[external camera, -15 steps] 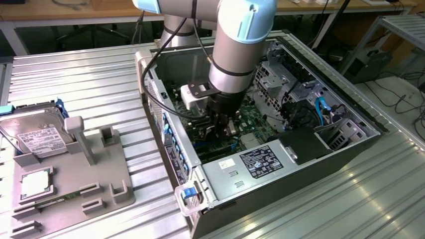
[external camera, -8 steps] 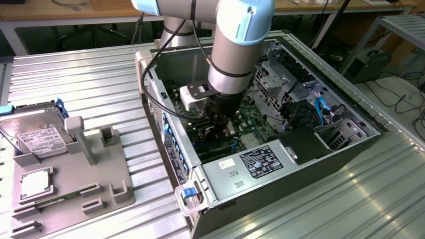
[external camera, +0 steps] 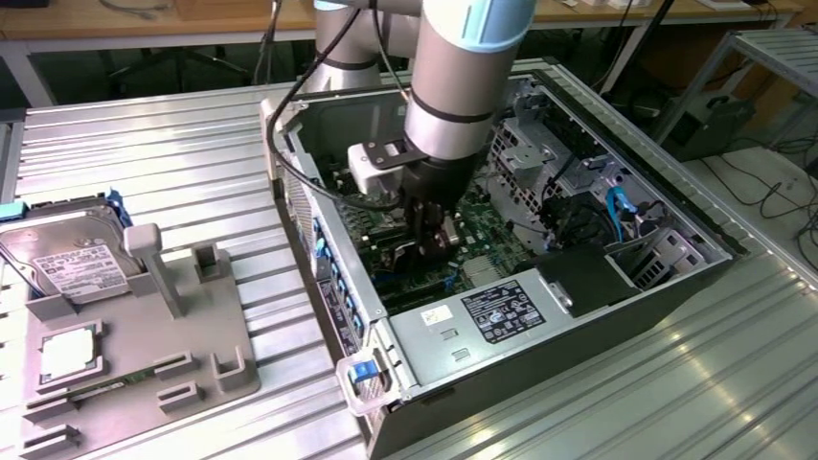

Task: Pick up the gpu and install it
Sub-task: 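Insert the gpu into the slot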

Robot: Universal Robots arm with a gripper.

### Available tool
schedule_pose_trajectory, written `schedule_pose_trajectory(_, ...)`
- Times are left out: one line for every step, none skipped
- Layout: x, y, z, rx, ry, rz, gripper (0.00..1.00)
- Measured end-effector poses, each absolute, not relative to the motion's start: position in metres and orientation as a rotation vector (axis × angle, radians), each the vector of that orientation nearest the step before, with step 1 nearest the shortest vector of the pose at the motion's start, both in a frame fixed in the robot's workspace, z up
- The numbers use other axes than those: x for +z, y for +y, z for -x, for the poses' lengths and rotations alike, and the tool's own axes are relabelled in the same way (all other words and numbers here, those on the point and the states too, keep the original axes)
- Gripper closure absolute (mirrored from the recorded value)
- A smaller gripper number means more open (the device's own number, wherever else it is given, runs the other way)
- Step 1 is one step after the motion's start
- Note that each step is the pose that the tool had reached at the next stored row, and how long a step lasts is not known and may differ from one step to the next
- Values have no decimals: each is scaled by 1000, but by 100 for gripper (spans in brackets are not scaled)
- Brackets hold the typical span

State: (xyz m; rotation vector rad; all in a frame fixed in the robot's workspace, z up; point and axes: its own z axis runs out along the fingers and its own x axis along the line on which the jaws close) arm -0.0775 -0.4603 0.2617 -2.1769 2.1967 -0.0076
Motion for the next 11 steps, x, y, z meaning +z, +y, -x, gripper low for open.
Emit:
schedule_pose_trajectory(267, -460, 77, -9, 2196, 2176, 65)
schedule_pose_trajectory(276, -460, 77, -11, 2195, 2176, 65)
schedule_pose_trajectory(281, -460, 77, -12, 2195, 2175, 65)
schedule_pose_trajectory(286, -460, 77, -15, 2195, 2176, 65)
schedule_pose_trajectory(287, -460, 77, -15, 2195, 2176, 65)
schedule_pose_trajectory(287, -460, 77, -15, 2195, 2176, 65)
schedule_pose_trajectory(287, -460, 77, -15, 2195, 2176, 65)
schedule_pose_trajectory(287, -460, 77, -15, 2195, 2176, 65)
schedule_pose_trajectory(287, -460, 77, -15, 2195, 2176, 66)
schedule_pose_trajectory(287, -460, 77, -15, 2195, 2176, 80)
schedule_pose_trajectory(287, -460, 77, -15, 2195, 2176, 80)
